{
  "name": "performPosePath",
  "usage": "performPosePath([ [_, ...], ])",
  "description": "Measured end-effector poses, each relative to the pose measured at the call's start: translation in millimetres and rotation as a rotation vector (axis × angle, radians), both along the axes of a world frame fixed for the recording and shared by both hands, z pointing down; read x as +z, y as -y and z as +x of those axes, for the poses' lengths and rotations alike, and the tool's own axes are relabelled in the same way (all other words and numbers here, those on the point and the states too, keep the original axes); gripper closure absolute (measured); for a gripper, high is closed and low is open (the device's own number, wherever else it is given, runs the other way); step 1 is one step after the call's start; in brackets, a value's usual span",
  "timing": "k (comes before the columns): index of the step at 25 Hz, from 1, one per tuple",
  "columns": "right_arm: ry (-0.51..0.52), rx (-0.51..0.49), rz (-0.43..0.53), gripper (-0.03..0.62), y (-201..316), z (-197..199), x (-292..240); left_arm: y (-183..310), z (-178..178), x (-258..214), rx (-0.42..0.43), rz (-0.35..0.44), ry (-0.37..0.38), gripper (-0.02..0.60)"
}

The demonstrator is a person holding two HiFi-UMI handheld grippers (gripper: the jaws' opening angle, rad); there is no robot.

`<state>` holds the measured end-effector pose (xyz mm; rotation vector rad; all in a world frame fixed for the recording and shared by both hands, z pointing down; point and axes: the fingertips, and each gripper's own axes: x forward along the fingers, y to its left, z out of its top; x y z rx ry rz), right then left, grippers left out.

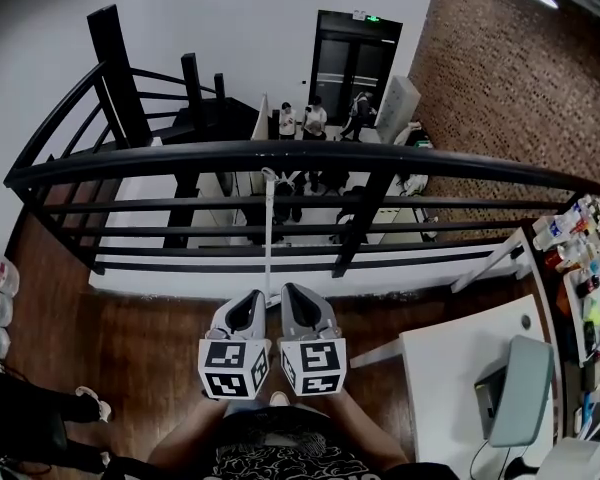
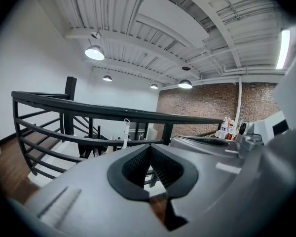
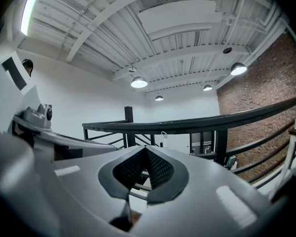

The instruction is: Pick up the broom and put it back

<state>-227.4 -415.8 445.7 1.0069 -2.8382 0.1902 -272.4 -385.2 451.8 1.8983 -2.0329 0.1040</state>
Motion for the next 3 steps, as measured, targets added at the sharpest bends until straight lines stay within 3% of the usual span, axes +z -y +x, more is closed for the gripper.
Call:
performPosePath([
  [3,-0.001,-0.004,-0.002,0.594,0.9,2.3,3.1,-0.3,3.7,2.1,0.005,0.0,-0.004,0.577],
])
